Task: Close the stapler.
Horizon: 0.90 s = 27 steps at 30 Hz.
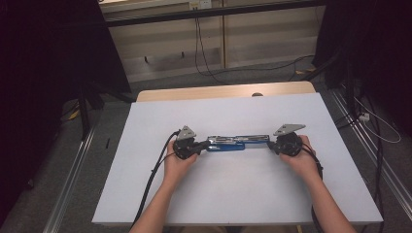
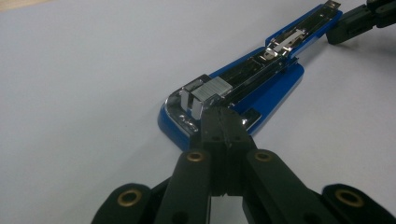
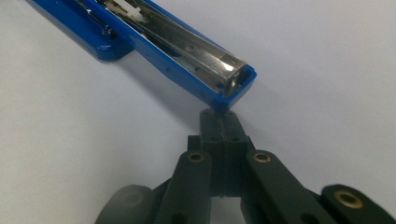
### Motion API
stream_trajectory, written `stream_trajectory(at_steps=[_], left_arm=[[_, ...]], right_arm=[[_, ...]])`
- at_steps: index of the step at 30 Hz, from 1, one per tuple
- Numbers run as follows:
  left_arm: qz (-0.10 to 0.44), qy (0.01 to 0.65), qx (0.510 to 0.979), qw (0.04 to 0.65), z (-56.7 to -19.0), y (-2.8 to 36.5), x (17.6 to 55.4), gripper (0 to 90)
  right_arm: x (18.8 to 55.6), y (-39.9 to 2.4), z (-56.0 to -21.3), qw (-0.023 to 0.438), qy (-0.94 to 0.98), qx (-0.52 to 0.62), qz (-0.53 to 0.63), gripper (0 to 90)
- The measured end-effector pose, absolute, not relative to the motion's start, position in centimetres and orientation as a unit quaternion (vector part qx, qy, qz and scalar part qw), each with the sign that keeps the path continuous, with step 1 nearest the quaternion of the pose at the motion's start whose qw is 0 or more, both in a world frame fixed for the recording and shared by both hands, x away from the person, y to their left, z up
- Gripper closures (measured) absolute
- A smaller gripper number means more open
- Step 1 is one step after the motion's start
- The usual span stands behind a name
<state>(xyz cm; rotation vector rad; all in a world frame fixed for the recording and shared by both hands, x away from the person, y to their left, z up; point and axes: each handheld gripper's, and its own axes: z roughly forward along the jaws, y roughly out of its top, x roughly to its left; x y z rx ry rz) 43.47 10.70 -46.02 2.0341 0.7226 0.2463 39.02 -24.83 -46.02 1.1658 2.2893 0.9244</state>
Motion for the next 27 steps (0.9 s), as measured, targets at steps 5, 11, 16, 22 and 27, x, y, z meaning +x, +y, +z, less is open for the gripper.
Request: stream_trajectory(at_steps=[5,11,16,22,27], left_arm=[[0.1,0.296,0.828,0.466,-46.1,10.5,43.5,90.0],[0.096,0.294,0.828,0.468,-46.2,10.4,43.5,90.0],[0.098,0.295,0.827,0.467,-46.2,10.3,43.5,90.0],[0.104,0.292,0.831,0.462,-46.2,10.3,43.5,90.0],[0.105,0.292,0.831,0.461,-46.1,10.4,43.5,90.0]], right_arm=[[39.0,-24.8,-46.0,0.205,0.821,0.418,0.332,90.0],[39.1,-24.8,-46.0,0.205,0.821,0.416,0.334,90.0],[39.1,-24.7,-45.8,0.206,0.816,0.418,0.343,90.0],[39.1,-24.2,-45.3,0.213,0.813,0.409,0.355,90.0],[39.2,-23.3,-44.7,0.214,0.811,0.396,0.374,90.0]])
